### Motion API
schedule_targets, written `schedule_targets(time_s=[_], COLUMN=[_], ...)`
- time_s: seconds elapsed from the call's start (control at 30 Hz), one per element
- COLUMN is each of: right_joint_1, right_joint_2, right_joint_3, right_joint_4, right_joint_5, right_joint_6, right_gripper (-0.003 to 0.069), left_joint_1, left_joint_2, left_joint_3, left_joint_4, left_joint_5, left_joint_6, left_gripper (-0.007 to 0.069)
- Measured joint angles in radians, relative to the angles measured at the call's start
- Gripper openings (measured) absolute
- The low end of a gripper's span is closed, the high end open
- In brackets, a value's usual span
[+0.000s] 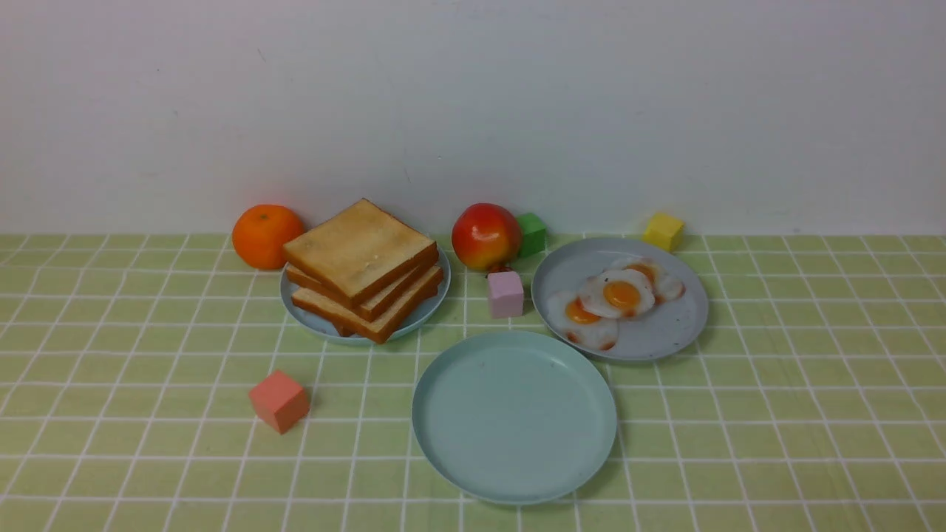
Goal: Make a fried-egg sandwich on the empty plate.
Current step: Use the left arm to grab a slice of bread
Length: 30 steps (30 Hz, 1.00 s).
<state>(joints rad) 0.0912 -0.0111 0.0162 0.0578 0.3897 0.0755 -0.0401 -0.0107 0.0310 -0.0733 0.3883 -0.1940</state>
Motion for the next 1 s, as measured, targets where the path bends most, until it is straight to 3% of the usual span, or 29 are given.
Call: schedule_targets(time_s=[0.7, 0.9, 1.0], right_joint_1=[0.000, 0.000, 0.000], right_joint_2=[0.000, 0.000, 0.000], right_joint_3=[0.000, 0.000, 0.000], right_joint_4=[0.000, 0.000, 0.000], right_joint_5=[0.000, 0.000, 0.000], right_joint_6=[0.000, 0.000, 0.000], right_gripper=[0.0239, 0.0239, 0.0239], left_joint_1=[0.000, 0.000, 0.000], left_joint_2=[0.000, 0.000, 0.000], left_joint_3=[0.000, 0.000, 0.000], left_joint_4=[-0.031, -0.448, -0.586], left_joint_5=[-0.029, -0.248, -0.339], left_joint_6=[-0.010, -0.187, -0.220], left_gripper=[0.0237, 0.0237, 0.0237])
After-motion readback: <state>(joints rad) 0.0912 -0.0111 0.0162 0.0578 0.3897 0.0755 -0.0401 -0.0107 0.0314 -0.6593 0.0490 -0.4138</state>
